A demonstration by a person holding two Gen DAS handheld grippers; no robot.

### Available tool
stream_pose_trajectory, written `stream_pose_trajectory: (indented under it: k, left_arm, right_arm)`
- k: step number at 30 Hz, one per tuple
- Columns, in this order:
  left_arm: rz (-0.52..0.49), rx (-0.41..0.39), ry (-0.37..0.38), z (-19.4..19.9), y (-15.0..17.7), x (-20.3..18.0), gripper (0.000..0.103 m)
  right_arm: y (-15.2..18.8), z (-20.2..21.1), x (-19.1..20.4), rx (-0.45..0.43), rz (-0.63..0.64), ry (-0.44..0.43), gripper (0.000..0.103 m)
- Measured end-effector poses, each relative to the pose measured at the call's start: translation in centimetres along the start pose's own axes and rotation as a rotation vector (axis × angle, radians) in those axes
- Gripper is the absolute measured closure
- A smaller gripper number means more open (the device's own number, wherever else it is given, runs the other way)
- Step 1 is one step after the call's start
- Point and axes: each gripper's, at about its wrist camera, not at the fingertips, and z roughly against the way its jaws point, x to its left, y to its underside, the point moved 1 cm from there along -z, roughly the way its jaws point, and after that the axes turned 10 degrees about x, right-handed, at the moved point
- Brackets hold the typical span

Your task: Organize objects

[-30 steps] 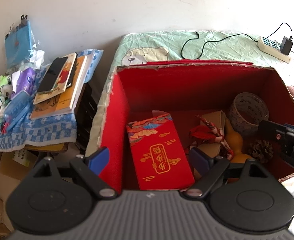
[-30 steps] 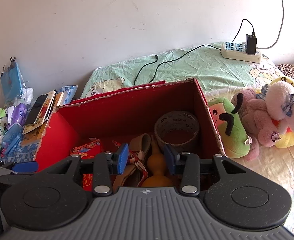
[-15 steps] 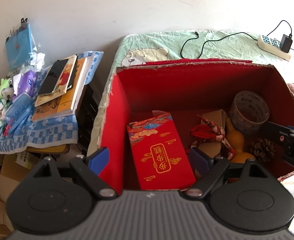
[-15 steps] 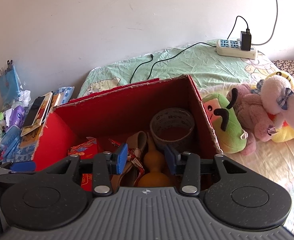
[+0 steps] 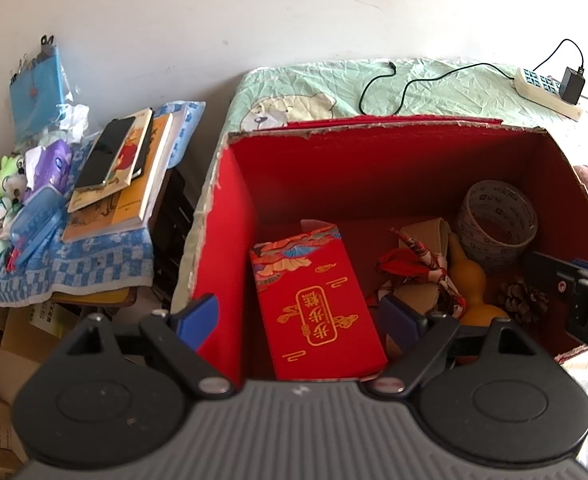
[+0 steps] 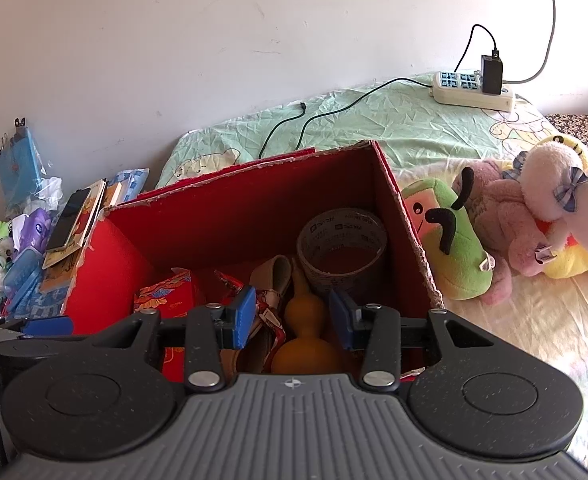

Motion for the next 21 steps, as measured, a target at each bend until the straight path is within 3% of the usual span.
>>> stream_pose_trajectory:
  k: [21]
  left_arm:
    - [-0.017,-0.003,-0.017,-0.1,-0.34,-0.55,0.016]
  right_arm:
    - [-0.13,-0.52,-0.25,0.016,0.002,-0.006,0.059]
